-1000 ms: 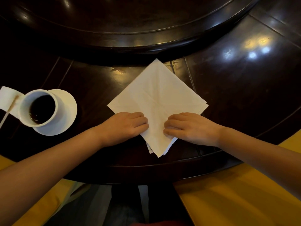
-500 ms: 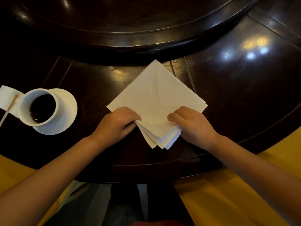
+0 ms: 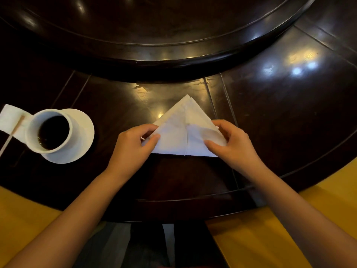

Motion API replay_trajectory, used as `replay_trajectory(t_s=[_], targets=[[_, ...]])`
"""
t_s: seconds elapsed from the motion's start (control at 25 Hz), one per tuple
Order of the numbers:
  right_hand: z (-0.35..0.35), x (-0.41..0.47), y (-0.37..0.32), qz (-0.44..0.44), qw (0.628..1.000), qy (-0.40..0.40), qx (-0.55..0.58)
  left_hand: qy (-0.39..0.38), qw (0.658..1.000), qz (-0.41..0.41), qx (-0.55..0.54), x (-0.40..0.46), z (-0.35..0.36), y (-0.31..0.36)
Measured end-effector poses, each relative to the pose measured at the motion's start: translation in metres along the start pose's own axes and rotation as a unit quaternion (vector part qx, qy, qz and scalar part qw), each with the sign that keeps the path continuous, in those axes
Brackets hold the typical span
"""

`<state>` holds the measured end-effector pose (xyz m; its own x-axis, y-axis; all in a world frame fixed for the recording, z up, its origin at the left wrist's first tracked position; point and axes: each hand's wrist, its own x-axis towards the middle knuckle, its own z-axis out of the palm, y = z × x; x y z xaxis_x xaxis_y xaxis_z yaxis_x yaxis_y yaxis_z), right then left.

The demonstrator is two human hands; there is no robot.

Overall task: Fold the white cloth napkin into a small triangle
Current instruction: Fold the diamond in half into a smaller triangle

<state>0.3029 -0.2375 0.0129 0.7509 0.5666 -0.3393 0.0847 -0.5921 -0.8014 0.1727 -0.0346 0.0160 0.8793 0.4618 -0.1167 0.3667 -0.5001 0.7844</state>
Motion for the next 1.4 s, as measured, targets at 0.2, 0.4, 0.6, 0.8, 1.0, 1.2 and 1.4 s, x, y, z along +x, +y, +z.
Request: replay_trajectory(t_s=[0.2, 0.4, 0.6, 0.8, 1.0, 1.2, 1.4], targets=[[0.000, 0.011, -0.001, 0.018, 0.996, -0.013, -0.090, 0.021, 0.998, -0.020, 0.055, 0.017, 0.014, -0.004], [0.000, 0.018, 0.002, 0.021, 0.993, 0.110, -0.043, 0.051, 0.996, 0.001, 0.072, 0.017, 0.015, -0.008], [0.013, 0.028, 0.004, -0.002, 0.985, 0.145, -0.093, 0.076, 0.990, 0.012, 0.114, 0.026, 0.023, -0.014], [0.023, 0.033, 0.011, -0.047, 0.963, 0.184, -0.189, 0.069, 0.986, 0.030, 0.148, 0.032, 0.031, -0.026], [0.027, 0.032, 0.013, -0.086, 0.925, 0.228, -0.290, 0.093, 0.977, 0.040, 0.186, 0.032, 0.032, -0.024], [0.041, 0.019, 0.014, -0.157, 0.881, 0.254, -0.367, 0.039, 0.931, 0.187, 0.312, 0.042, 0.056, 0.000], [0.072, 0.019, 0.017, -0.069, 0.905, 0.122, -0.403, -0.086, 0.882, 0.185, 0.424, 0.058, 0.086, -0.007]])
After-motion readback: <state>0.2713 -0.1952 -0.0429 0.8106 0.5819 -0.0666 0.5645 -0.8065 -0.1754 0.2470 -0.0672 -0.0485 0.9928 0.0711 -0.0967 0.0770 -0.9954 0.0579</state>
